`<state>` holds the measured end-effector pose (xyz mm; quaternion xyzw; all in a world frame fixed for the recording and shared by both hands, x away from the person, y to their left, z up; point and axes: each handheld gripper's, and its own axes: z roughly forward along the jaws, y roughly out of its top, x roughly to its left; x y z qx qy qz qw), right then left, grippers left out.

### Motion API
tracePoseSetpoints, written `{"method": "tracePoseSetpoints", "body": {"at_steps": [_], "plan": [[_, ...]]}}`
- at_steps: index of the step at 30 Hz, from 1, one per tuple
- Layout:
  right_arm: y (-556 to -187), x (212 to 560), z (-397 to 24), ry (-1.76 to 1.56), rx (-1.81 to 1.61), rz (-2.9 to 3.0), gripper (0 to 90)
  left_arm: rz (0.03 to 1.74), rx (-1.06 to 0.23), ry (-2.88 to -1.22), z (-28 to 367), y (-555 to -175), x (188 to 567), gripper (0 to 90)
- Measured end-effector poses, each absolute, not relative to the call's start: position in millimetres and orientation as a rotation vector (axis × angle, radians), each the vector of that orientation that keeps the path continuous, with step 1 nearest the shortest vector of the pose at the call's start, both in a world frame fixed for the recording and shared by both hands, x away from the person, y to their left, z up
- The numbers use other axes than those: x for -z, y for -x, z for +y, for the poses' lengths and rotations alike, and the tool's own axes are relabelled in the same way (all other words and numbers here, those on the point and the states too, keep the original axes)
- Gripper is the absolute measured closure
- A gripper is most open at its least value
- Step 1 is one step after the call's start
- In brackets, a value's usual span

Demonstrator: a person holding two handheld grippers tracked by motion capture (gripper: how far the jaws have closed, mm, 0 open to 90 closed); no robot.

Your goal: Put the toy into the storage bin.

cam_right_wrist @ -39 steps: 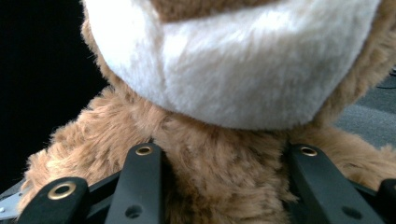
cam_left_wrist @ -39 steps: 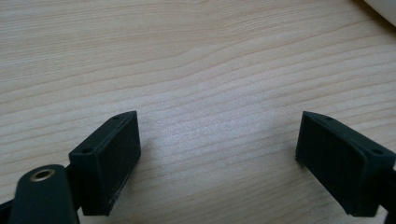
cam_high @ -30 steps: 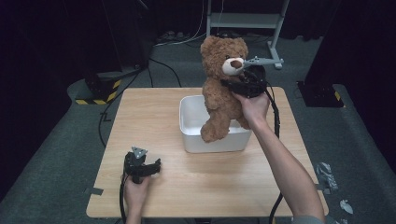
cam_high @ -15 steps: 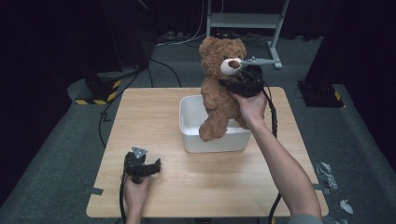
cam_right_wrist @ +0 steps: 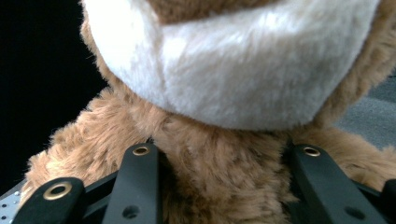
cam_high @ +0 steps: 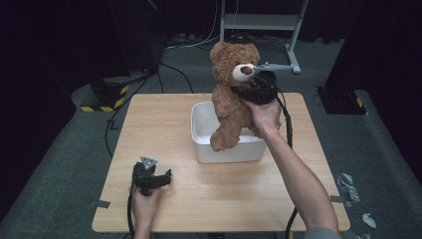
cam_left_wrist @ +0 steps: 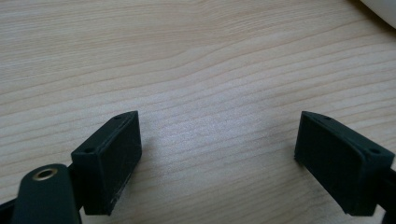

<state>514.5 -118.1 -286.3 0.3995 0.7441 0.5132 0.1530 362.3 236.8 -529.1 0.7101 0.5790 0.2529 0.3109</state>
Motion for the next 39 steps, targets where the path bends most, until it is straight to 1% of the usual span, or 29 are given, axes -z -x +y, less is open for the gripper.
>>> {"method": "tracePoseSetpoints", "body": {"at_steps": [39], "plan": [[-526,303,-112,-1.195,-1.407,2.133,58.5,1.52,-0.666,-1.873,236,-362,529,14.8]]}}
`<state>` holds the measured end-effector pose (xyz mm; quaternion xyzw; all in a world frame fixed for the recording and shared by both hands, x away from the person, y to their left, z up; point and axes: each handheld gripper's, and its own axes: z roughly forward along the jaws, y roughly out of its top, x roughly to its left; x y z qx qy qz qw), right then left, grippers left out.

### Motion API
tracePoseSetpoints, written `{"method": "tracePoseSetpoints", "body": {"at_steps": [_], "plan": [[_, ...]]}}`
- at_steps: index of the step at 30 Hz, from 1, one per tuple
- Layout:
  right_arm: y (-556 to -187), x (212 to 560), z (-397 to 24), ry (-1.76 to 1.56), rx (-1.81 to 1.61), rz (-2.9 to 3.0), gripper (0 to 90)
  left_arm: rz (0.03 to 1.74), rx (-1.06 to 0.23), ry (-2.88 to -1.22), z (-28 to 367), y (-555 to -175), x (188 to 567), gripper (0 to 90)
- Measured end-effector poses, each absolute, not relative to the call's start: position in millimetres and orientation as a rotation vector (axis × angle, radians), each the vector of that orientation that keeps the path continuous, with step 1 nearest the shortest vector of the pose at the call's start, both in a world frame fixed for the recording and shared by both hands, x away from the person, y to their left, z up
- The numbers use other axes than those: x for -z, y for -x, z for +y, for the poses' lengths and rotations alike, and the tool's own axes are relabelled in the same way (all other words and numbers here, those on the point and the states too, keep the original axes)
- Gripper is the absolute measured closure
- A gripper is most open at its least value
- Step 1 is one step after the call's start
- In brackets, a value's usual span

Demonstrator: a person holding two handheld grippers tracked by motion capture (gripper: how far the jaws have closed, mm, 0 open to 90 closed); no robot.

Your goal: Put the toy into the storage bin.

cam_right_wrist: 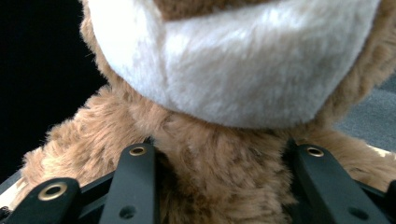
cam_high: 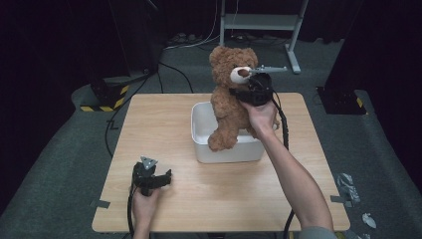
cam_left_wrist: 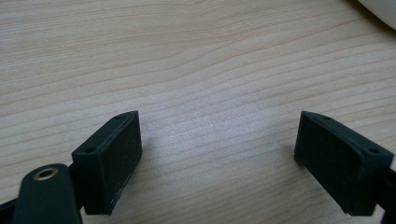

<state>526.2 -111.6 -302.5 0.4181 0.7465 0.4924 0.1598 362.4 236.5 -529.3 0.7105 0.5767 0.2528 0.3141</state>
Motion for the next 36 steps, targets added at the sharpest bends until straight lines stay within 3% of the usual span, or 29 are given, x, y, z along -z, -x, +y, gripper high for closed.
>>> {"method": "tracePoseSetpoints", "body": {"at_steps": [36], "plan": [[-535,322,-111,-1.259,-1.334,2.133,54.5,1.519,-0.665,-1.877,237,-362,529,14.9]]}}
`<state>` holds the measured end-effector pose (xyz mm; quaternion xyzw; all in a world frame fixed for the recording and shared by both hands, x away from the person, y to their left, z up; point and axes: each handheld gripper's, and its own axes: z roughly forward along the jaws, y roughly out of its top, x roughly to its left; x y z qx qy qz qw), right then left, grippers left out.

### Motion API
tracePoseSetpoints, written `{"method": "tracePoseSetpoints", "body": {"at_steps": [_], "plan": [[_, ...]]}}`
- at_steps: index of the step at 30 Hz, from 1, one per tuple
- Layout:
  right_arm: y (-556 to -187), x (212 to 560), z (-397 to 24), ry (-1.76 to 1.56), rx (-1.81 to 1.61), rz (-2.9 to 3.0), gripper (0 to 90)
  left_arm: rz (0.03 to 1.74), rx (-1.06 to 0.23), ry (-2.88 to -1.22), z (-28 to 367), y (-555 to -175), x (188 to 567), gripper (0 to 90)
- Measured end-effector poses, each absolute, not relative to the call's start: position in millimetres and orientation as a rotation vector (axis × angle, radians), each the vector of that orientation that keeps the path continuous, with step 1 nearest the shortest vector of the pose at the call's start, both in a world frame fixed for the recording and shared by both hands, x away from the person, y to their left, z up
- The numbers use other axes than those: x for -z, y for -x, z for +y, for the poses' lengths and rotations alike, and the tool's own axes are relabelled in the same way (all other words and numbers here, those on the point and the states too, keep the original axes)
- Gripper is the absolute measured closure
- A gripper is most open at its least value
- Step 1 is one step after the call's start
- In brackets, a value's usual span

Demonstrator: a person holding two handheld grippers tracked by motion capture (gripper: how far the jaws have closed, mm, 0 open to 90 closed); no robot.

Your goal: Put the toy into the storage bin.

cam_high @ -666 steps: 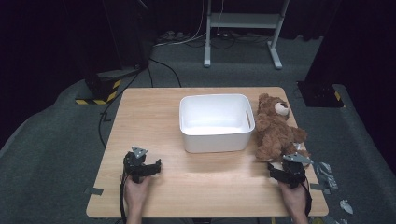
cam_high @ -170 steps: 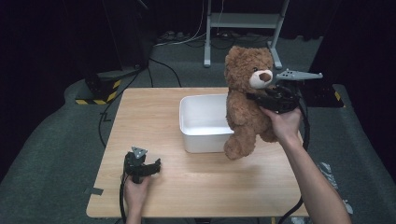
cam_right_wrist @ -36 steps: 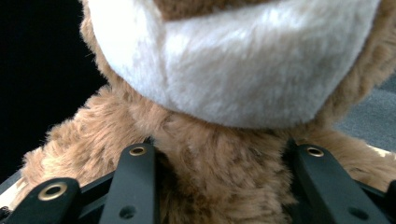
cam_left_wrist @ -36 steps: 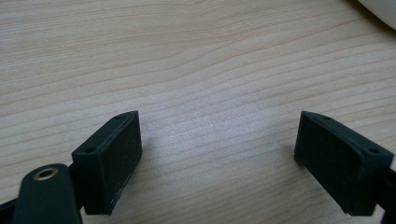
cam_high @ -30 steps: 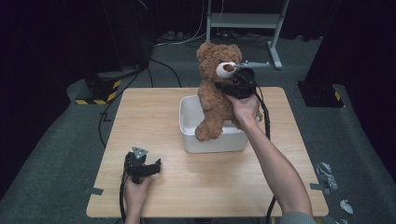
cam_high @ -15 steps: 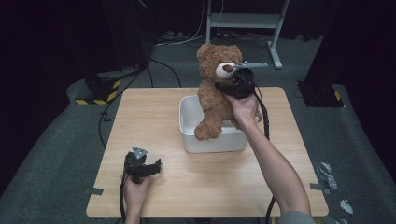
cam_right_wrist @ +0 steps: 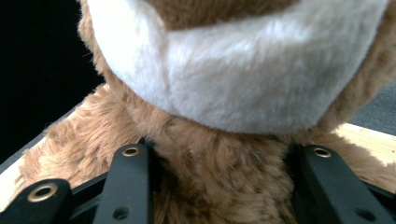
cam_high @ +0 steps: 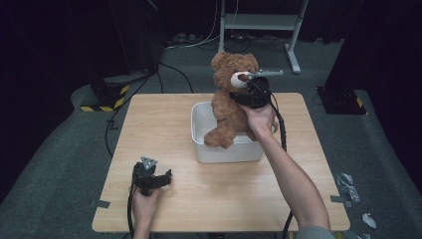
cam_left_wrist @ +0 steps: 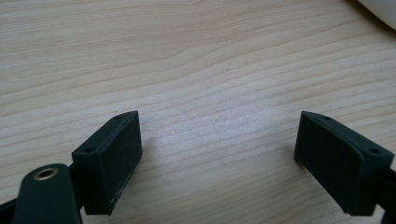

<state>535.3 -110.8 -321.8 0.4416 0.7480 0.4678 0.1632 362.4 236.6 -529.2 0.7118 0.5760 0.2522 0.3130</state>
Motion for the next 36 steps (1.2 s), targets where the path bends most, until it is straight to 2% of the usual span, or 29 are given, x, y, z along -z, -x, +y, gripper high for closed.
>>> {"method": "tracePoseSetpoints", "body": {"at_steps": [36], "plan": [[-533,342,-112,-1.283,-1.257,2.182,50.4,1.517,-0.667,-1.886,237,-362,529,14.9]]}}
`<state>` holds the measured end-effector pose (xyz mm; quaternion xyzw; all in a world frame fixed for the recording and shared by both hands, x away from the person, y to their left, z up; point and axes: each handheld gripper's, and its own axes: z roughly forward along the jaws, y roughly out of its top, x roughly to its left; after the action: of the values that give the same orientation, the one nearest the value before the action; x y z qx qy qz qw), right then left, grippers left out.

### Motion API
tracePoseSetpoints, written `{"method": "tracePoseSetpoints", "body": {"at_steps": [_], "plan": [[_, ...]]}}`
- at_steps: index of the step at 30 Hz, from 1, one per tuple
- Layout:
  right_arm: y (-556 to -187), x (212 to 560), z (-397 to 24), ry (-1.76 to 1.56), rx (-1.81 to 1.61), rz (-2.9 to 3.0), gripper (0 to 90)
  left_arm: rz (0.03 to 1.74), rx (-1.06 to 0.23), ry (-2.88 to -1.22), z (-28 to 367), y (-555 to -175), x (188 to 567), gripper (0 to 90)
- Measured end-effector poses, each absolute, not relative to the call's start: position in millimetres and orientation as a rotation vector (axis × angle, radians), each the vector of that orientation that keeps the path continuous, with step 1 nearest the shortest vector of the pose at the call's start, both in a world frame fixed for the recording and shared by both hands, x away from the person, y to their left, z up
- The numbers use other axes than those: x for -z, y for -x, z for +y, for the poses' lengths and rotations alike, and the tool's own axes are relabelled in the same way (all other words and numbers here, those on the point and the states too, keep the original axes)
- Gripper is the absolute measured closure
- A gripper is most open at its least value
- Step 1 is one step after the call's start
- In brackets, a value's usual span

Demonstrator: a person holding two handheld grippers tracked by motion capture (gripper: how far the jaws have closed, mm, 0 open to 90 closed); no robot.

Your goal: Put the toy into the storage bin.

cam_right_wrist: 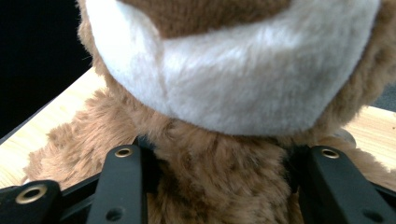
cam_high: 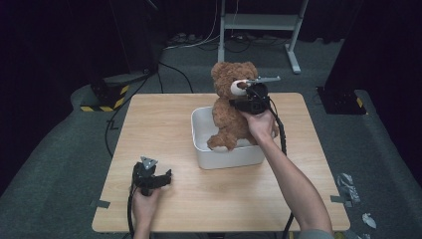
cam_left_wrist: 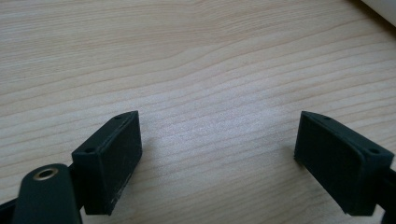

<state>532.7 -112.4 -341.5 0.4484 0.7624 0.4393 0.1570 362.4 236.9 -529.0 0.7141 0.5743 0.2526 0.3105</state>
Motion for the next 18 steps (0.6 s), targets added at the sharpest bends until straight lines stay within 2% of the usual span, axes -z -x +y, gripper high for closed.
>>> {"method": "tracePoseSetpoints", "body": {"at_steps": [18], "plan": [[-526,353,-115,-1.289,-1.222,2.198,48.8,1.518,-0.666,-1.885,237,-362,529,14.8]]}}
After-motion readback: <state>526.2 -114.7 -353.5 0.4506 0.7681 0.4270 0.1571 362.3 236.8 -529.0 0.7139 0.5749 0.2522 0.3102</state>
